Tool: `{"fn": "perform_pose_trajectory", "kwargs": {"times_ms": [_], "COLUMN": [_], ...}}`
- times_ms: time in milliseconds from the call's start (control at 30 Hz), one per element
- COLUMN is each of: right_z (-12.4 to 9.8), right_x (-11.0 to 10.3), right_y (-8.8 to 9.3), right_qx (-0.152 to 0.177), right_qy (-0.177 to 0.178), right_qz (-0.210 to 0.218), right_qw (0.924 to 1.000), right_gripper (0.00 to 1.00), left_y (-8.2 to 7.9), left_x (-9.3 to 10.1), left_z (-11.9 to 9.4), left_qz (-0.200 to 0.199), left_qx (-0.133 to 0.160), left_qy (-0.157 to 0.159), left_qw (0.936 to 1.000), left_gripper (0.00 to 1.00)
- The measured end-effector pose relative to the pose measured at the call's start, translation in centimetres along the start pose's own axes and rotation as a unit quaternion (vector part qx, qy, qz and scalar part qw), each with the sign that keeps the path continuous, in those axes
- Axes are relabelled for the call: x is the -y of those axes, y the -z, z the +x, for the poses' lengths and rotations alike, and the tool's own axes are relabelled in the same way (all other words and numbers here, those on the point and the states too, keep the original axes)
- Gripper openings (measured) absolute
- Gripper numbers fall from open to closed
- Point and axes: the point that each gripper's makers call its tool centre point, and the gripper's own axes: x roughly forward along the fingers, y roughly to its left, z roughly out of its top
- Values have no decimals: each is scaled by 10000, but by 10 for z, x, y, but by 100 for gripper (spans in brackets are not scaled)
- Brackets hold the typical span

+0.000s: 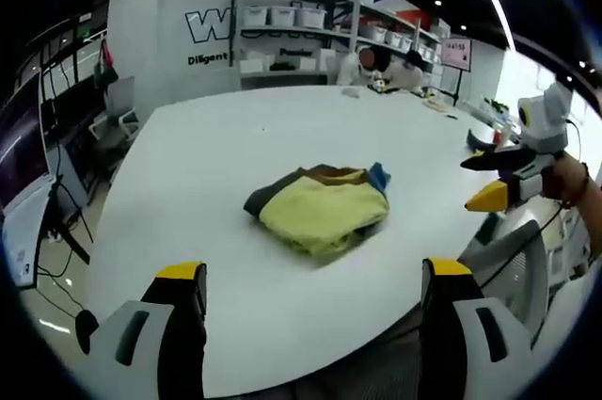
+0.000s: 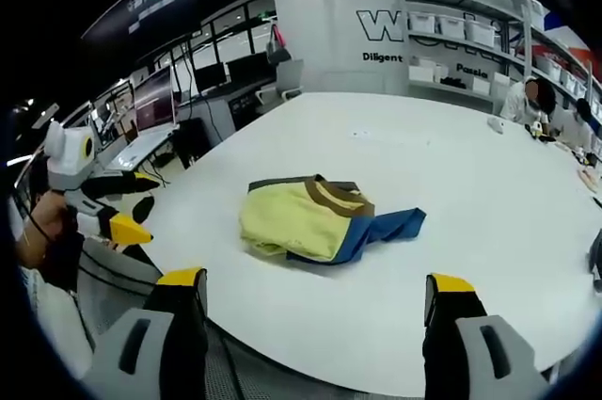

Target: Fold the garment on the visible template until the final outline fits inside the template.

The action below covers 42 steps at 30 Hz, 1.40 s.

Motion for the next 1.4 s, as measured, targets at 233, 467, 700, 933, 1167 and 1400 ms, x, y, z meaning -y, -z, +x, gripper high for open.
{"fn": "perform_pose_trajectory", "kwargs": {"times_ms": [233, 467, 700, 933, 1167, 1400], "right_z": [1, 1, 2, 2, 2, 2], "right_x": [0, 0, 0, 0, 0, -1], "right_y": [1, 3, 2, 3, 4, 4], "right_qx": [-17, -48, -34, -54, -76, -84], "right_qy": [2, -2, -2, -11, -25, -28], "right_qz": [-13, -19, -20, -11, -17, -37], "right_qw": [10000, 10000, 10000, 10000, 10000, 10000], "right_gripper": [95, 94, 94, 94, 94, 94], "left_y": [2, 1, 2, 2, 4, 4], "left_x": [-2, -2, -3, -3, -4, -4], "left_z": [-1, 0, 0, 1, 1, 1], "left_qz": [-31, 8, 2, -2, 4, 14], "left_qx": [-14, -19, -32, -67, -101, -109], "left_qy": [-30, -29, -37, -39, -54, -43], "left_qw": [10000, 10000, 10000, 10000, 9999, 9999], "left_gripper": [96, 95, 96, 96, 96, 96]}}
